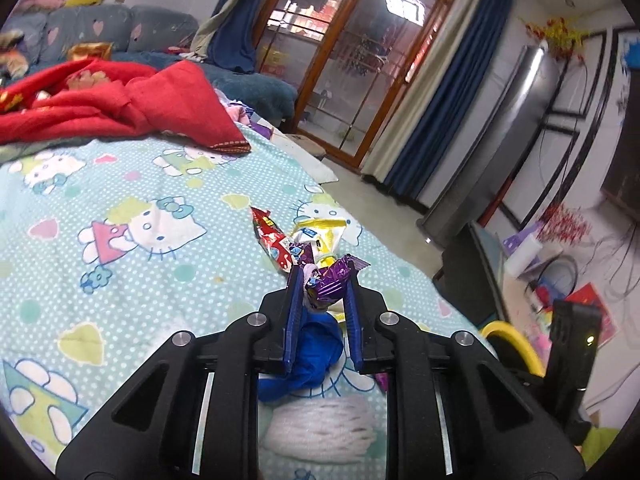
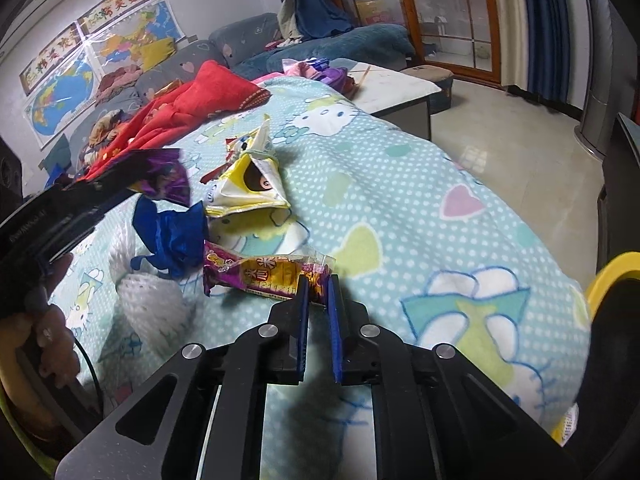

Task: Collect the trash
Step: 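Carry the purple wrapper and yellow snack packet over the yellow bin with both tools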

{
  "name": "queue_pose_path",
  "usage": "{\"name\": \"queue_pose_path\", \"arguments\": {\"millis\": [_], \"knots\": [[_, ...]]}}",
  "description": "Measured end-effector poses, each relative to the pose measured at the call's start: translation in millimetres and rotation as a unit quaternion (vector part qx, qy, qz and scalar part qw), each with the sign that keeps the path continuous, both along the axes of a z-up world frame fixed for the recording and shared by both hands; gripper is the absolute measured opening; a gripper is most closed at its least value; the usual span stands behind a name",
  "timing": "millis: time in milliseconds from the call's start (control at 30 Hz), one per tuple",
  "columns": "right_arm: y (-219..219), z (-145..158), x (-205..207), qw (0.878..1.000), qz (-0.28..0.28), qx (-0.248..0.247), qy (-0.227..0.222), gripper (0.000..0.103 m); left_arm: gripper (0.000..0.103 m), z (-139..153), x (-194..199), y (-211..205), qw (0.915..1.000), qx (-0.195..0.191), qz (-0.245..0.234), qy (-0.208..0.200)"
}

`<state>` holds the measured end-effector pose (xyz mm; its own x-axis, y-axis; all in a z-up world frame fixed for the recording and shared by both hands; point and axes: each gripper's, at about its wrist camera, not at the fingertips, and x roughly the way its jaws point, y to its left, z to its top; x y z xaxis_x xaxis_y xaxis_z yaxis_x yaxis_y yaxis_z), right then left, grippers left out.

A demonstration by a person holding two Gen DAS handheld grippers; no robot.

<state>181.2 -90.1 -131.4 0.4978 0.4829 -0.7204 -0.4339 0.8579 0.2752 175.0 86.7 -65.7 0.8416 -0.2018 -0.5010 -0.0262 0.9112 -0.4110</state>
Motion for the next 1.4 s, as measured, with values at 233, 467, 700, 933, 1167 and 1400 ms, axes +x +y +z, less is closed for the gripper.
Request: {"name": "queue_pose_path", "arguments": {"millis": [233,467,700,933,1167,1400], "knots": [[-12,9,-10,1.000,-0.007,-0.004,-0.005,0.008,0.014,14,-12,11,0.9994,-0.028,0.005,-0.019],[-19,30,-23,0.999,-0.005,-0.009,-0.038,0.007,0.013,30,-22,-4,0.9987,-0.025,-0.016,-0.041],[-33,48,-28,0.998,-0.018,0.001,-0.058,0.007,0.013,44,-29,-26,0.9971,-0.017,-0.046,-0.059],[-54,61,-33,0.997,-0.039,0.011,-0.068,0.007,0.013,51,-32,-47,0.9951,-0.003,-0.074,-0.066],[-81,71,-37,0.994,-0.067,0.011,-0.085,0.007,0.013,51,-32,-63,0.9933,0.003,-0.095,-0.067],[-111,77,-40,0.990,-0.101,0.015,-0.095,0.007,0.013,50,-34,-86,0.9897,0.018,-0.123,-0.071]]}}
